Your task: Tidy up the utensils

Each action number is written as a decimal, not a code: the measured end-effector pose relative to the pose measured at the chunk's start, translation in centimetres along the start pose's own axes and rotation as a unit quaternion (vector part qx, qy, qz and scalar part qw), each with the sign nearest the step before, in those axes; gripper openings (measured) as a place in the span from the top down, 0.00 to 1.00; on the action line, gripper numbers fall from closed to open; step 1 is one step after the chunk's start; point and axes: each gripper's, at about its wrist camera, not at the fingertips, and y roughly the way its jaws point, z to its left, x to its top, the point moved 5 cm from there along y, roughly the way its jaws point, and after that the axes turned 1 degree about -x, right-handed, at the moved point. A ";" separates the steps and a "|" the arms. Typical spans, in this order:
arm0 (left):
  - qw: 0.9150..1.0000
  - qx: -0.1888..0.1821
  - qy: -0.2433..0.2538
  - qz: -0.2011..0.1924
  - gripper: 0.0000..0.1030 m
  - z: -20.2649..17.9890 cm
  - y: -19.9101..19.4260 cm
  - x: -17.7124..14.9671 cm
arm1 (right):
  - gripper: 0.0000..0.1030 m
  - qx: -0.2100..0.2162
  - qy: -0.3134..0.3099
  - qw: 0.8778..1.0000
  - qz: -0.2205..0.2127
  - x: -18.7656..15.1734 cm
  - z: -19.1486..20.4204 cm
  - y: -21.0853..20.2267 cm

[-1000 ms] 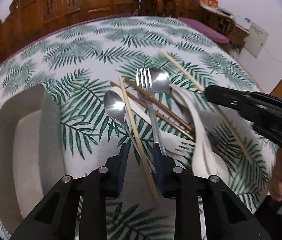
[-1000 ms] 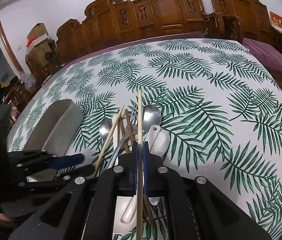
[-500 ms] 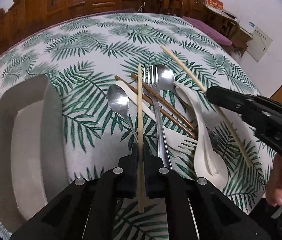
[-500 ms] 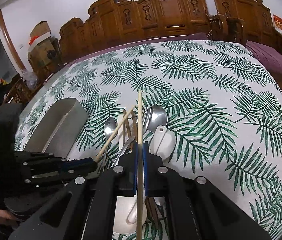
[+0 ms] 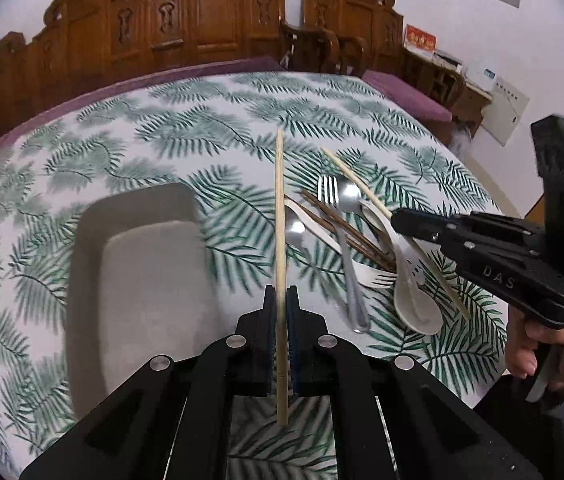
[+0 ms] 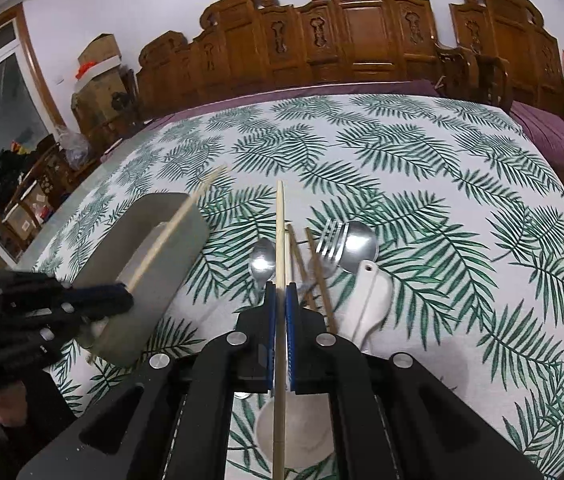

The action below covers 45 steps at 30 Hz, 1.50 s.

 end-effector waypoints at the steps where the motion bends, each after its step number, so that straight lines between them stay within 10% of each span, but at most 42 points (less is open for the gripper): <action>1: 1.000 0.001 0.001 -0.006 0.96 0.5 -0.4 0.0 | 0.94 0.000 -0.003 1.000 0.002 0.0 0.3 0.2; 32: 0.998 0.030 -0.034 0.048 0.96 10.4 1.8 -3.7 | 0.94 -0.017 -0.037 0.999 0.004 0.4 3.6 1.5; 45: 0.998 0.028 -0.048 -0.027 0.86 12.0 -3.6 -1.7 | 0.94 0.018 -0.057 0.998 0.001 3.4 11.5 2.5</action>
